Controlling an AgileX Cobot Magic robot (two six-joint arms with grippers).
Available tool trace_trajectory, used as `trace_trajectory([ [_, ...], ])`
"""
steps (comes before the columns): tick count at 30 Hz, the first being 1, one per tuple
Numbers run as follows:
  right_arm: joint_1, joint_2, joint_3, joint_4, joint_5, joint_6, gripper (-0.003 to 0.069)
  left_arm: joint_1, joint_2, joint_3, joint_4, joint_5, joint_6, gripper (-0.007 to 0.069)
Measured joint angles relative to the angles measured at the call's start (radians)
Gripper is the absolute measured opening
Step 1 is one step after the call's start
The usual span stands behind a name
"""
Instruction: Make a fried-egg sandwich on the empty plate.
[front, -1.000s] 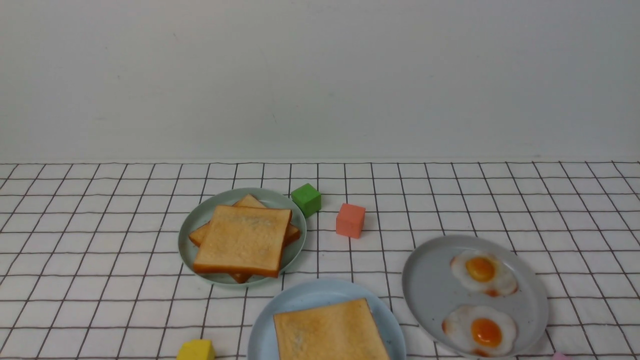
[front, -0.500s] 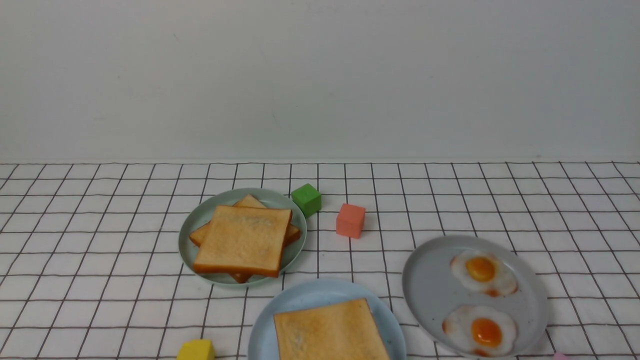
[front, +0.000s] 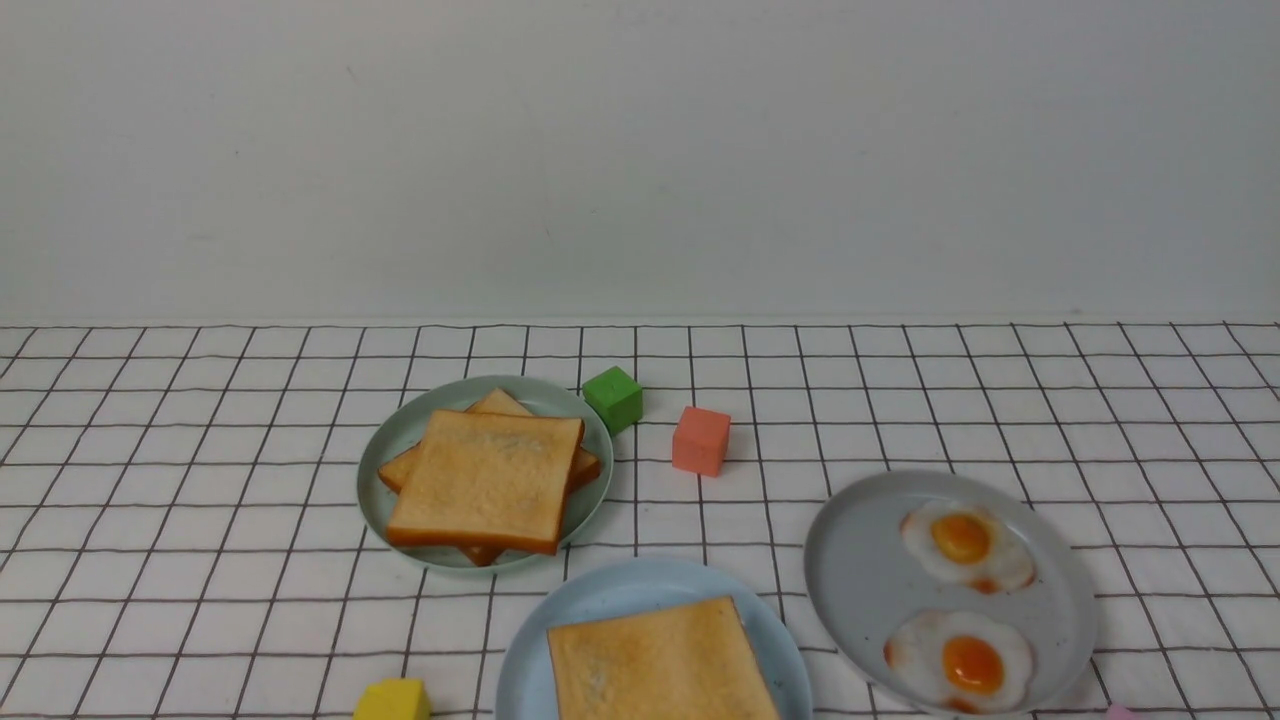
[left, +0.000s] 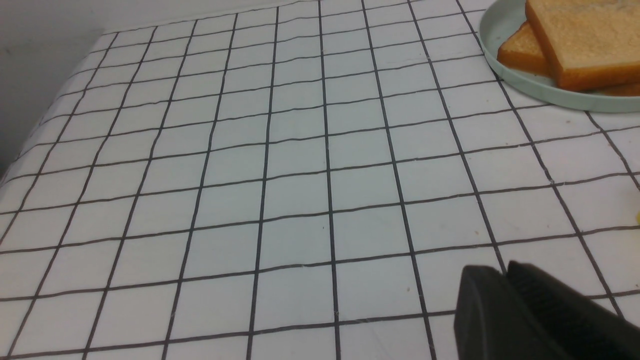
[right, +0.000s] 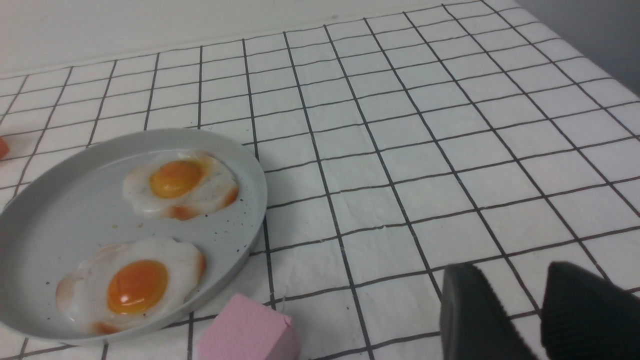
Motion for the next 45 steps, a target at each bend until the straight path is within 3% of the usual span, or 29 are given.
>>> trace_trajectory([
  [45,0.0,0.0,0.0,0.003,-0.001,0.0,0.0238,0.0,0.0,0.0,0.0,0.0,0.0,0.0102],
])
